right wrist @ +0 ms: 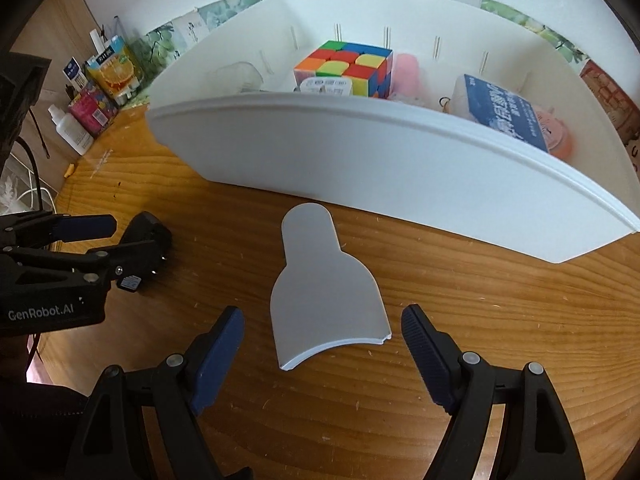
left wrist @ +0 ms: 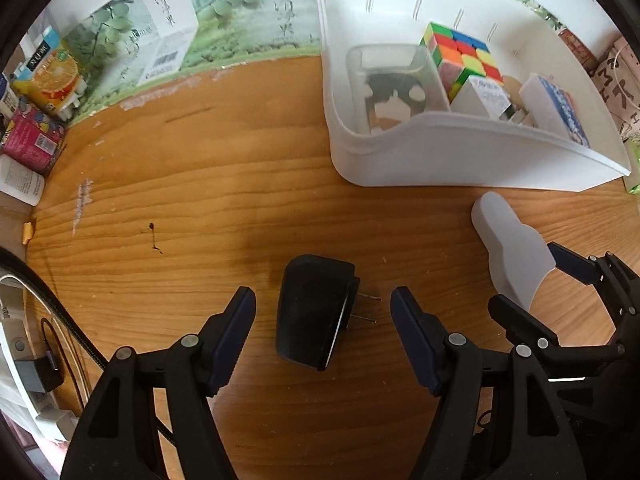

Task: Organize rigid objects
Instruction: 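Grasp the black charger with the left tool while the right tool grasps the white scraper, then lift the black charger and white scraper and carry both over the basket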

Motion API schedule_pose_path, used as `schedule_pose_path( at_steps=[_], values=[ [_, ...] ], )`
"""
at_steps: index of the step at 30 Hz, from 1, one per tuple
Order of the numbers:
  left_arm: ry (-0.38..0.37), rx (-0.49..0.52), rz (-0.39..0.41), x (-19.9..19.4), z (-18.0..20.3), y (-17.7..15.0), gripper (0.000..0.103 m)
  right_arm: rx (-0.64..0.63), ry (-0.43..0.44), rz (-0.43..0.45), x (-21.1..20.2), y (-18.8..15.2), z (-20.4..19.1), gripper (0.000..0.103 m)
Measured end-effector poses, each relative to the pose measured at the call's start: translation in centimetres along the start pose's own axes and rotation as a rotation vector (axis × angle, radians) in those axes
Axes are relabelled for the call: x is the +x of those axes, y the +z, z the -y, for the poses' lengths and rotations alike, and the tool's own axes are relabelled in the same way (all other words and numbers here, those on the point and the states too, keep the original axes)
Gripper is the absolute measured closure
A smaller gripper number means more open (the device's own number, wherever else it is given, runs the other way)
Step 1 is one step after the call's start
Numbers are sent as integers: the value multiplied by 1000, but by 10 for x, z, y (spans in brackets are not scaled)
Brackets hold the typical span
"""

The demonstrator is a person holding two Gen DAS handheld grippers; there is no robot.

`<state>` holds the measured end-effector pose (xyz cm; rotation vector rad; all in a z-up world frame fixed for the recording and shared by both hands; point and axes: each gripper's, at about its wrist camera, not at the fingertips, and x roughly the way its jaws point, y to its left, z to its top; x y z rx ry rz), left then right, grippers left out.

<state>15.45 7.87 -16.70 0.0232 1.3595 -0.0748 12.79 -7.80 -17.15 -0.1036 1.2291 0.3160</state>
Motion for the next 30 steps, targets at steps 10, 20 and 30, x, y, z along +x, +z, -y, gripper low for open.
schedule_pose_path(
  at_steps=[10, 20, 30],
  values=[
    [-9, 0, -48, 14, -2, 3, 30, -14, -20, 8, 7, 5, -4, 22],
    [17, 24, -60, 21, 4, 8, 42, -67, -25, 25, 8, 9, -12, 46],
    [11, 13, -63, 19, 12, 6, 43, -85, 33, 8, 7, 8, -21, 46]
  ],
)
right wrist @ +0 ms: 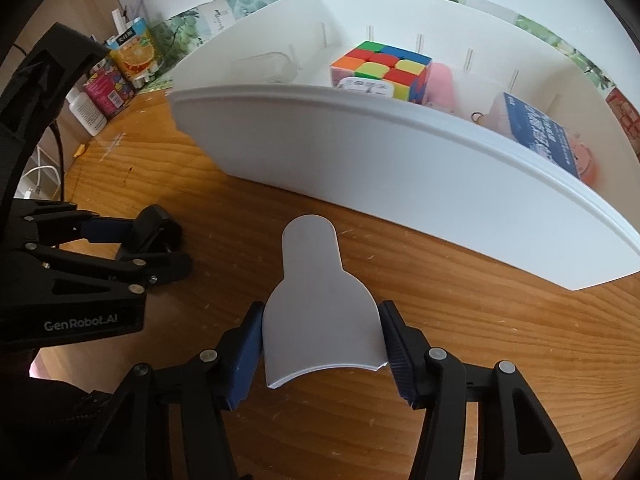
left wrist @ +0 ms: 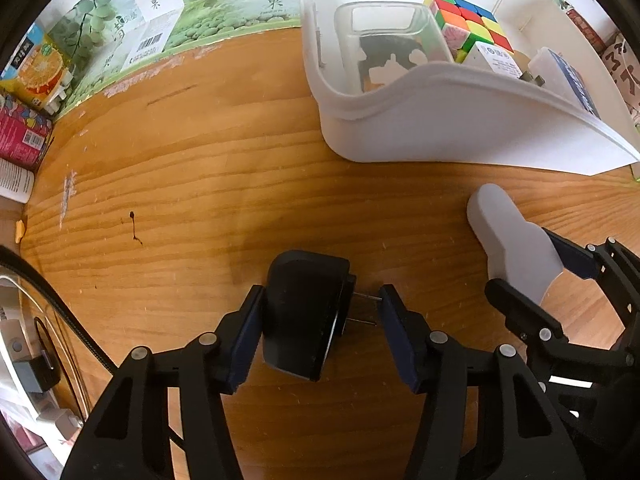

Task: Organize rigid objects
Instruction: 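Lift the black charger and white scraper and carry both over the basket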

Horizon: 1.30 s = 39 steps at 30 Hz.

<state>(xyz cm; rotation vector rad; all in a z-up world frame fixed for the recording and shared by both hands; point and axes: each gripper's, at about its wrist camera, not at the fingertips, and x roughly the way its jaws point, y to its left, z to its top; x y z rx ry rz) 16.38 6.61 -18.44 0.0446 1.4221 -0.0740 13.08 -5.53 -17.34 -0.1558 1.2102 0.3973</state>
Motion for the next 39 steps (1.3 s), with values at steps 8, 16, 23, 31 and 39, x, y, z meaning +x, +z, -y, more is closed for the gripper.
schedule_pose_path(
  at_steps=[8, 16, 23, 31, 39],
  values=[
    [18, -50, 16, -15, -14, -25, 43, -41, 35, 43, -17, -4, -14, 46],
    [55, -92, 78, -47, -25, -35, 43, -116, 17, 129, -45, -11, -27, 46],
    [71, -98, 163, -92, -26, -46, 43, -151, 5, 198, -82, -15, -25, 46],
    [68, -101, 274, -134, -22, -21, 43, -138, -44, 273, -132, -4, -11, 46],
    [64, -72, 344, -165, -3, -1, 43, -82, -98, 313, -158, 23, 15, 46]
  ],
)
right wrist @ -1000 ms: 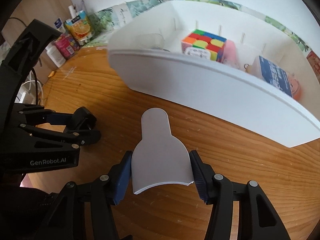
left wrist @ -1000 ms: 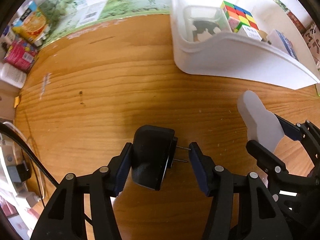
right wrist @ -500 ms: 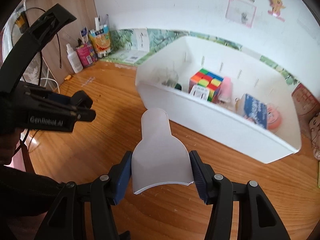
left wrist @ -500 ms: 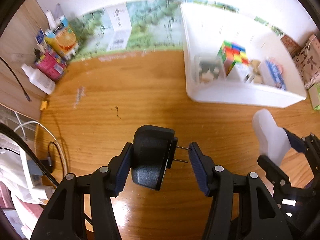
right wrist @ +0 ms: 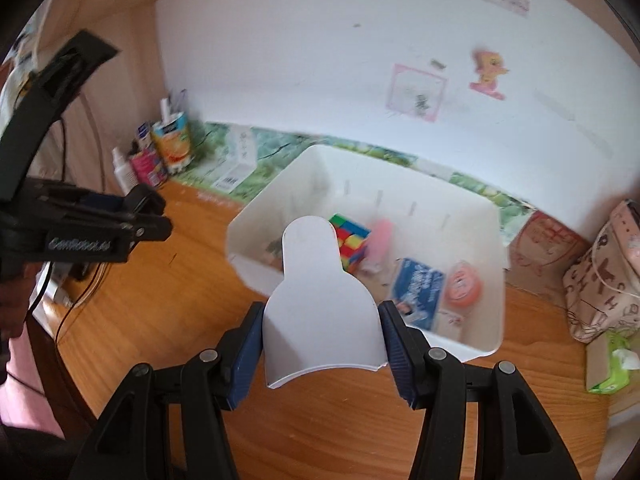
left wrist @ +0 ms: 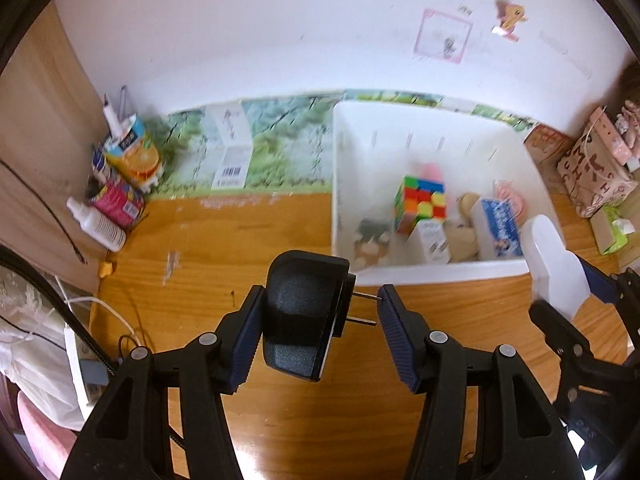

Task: Organize rigid objects
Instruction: 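Lift the black charger and white scraper and carry both over the basket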

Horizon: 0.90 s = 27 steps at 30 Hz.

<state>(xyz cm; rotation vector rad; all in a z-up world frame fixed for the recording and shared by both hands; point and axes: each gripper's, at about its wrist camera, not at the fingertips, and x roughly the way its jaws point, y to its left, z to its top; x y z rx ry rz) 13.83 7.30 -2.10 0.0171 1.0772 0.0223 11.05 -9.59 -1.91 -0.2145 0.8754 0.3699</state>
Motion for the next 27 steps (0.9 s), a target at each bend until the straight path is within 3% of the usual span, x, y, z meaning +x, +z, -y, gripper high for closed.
schedule_pose_path(
  at_steps=[13, 20, 27],
  values=[
    [-31, -28, 35, 18, 41, 50, 43, 197, -75, -65, 43, 35, 65, 47],
    [-75, -42, -6, 47, 56, 71, 43, 229, -76, -116, 72, 44, 82, 48],
    [-49, -5, -60, 67, 68, 85, 42, 292, -66, -163, 92, 49, 90, 48]
  ],
)
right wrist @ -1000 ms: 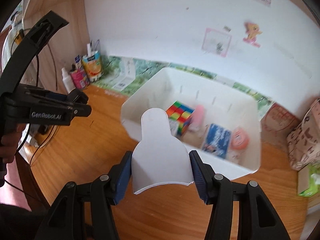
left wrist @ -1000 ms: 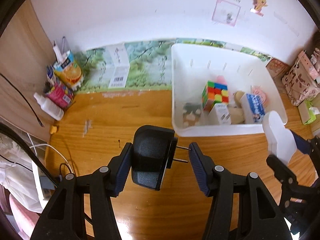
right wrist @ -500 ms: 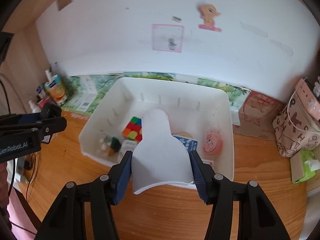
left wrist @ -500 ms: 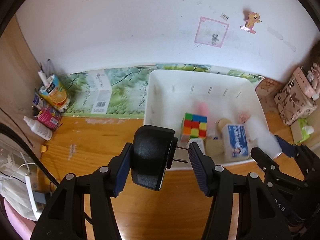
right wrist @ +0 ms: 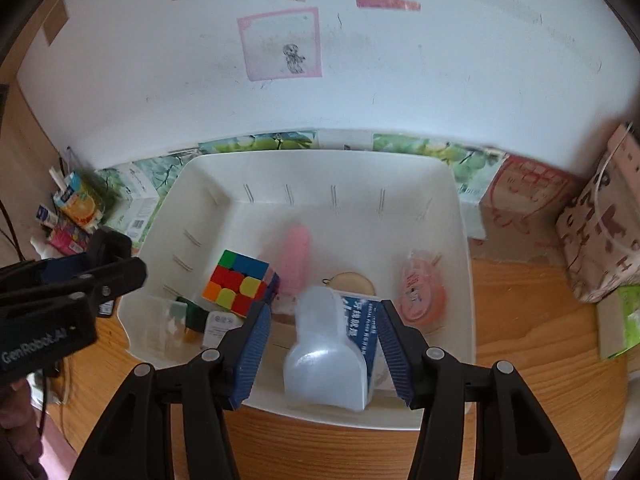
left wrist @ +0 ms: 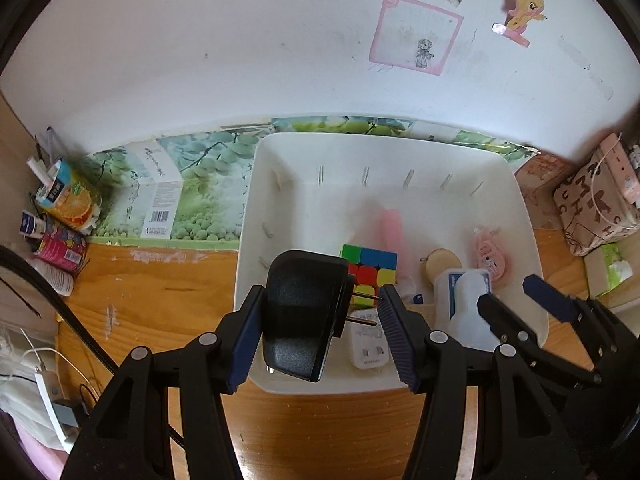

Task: Organize rigid objects
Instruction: 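Lift the black charger and white scraper and carry both over the basket, then open both tools to drop the black charger and white scraper into the basket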

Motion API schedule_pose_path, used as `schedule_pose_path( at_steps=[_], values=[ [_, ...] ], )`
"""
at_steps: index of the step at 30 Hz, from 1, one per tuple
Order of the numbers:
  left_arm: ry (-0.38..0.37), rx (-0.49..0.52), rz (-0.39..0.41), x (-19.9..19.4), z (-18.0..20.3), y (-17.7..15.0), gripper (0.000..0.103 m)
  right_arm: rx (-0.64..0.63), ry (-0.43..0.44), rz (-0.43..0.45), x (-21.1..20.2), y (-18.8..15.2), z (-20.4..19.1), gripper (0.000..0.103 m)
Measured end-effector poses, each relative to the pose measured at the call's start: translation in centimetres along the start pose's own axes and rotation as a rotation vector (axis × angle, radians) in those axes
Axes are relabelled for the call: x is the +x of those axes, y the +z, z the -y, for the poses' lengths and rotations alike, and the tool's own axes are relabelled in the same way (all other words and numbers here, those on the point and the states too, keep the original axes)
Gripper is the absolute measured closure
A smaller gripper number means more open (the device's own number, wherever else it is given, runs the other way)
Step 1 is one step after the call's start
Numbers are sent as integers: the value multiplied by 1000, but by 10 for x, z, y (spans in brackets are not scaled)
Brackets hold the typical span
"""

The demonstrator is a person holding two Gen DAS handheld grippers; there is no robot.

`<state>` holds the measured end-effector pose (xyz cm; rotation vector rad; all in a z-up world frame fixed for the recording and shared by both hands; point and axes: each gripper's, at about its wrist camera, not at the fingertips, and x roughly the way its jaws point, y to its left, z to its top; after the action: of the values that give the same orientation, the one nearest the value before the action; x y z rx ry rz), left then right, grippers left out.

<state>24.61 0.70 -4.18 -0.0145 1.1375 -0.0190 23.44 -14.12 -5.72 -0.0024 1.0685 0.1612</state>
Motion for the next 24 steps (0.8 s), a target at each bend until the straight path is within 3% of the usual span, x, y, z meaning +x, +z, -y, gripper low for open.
schedule_pose_path(
  at_steps=[11, 17, 19, 21, 24],
  values=[
    [48, 55, -43, 16, 9, 6, 42, -45, 34, 0, 2, 2, -20, 48],
    [11, 77, 7, 0, 19, 6, 42, -28, 46, 56, -15, 0, -16, 48],
    [-12, 61, 35, -8, 19, 6, 42, -10, 57, 87, -21, -1, -11, 43],
    [-31, 45, 44, -12, 18, 5, 38, 15, 54, 123, -27, -3, -5, 25],
    [-51, 32, 66, -22, 14, 1, 33, 43, 44, 166, -35, -6, 1, 23]
  ],
)
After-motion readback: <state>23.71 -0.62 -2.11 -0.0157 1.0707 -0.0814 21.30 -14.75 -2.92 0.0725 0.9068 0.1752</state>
